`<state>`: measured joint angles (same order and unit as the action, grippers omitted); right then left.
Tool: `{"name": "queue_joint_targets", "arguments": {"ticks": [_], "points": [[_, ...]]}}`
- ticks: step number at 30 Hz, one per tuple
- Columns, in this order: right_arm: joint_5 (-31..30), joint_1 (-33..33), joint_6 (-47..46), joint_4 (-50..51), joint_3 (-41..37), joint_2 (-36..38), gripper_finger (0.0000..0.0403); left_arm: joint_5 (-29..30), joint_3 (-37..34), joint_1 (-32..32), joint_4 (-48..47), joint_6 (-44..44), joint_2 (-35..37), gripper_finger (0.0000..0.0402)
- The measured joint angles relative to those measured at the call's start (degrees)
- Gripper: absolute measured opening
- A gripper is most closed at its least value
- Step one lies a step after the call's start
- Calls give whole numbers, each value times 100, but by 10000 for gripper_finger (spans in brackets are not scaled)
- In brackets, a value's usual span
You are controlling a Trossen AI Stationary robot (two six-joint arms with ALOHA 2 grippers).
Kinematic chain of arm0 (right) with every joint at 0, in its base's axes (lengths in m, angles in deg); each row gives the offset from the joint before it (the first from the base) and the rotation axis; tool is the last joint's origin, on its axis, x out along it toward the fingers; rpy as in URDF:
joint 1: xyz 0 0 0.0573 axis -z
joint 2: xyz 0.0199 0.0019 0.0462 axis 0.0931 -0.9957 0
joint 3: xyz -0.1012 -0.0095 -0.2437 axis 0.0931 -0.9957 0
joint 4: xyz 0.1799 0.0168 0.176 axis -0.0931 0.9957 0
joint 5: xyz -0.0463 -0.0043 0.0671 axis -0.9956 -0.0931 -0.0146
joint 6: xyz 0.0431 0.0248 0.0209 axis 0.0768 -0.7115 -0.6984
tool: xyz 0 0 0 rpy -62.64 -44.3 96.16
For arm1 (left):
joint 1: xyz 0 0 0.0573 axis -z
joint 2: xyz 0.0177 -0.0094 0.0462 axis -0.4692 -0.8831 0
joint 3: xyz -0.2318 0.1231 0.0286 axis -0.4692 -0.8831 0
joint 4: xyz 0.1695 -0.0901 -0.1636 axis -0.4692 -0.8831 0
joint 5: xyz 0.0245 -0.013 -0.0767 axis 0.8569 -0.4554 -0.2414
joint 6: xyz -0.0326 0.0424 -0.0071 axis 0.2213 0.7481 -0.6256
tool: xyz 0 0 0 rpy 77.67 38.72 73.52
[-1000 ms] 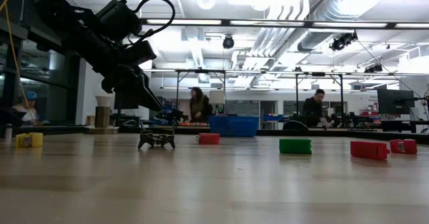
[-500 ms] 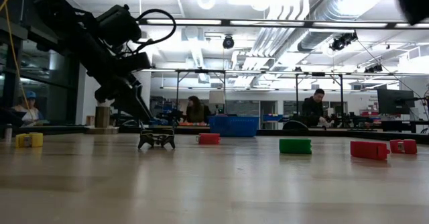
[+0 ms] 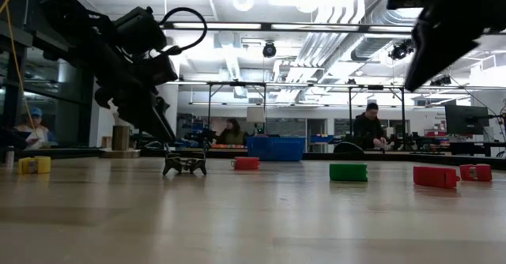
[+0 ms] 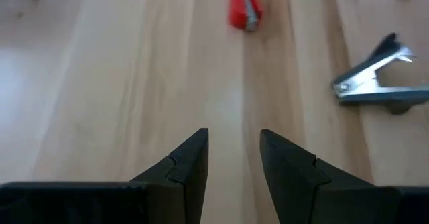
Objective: Pick and place Stapler, Stapler remover, tape
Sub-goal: Put the black staple remover into the orange bin
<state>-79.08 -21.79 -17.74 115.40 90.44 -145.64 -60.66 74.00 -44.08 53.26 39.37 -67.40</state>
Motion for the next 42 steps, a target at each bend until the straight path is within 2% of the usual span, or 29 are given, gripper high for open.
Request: {"name": "queue_joint_targets", "arguments": {"ticks": [5, 10, 19, 23, 26, 34, 42], "points": [[-55, 292, 840, -289, -2, -2, 202, -106, -2, 2, 12, 549, 0, 131], [-56, 399, 1215, -327, -4, -2, 200, -402, -2, 2, 66, 1340, 0, 131], [40, 397, 1496, -325, -4, -2, 200, -674, -1, 19, 626, 1325, -560, 131], [169, 397, 1570, -325, -7, -2, 202, -674, -2, 175, 1007, 1664, -908, 134], [292, 397, 1590, -317, -6, -2, 199, -665, -1, 299, 1073, 1941, -1015, 153], [492, 397, 1668, -303, -7, -2, 197, -646, -2, 475, 1053, 2558, -1062, 235], [598, 397, 1784, -299, -7, -2, 197, -669, 14, 498, 1344, 3027, -1062, 248]]}}
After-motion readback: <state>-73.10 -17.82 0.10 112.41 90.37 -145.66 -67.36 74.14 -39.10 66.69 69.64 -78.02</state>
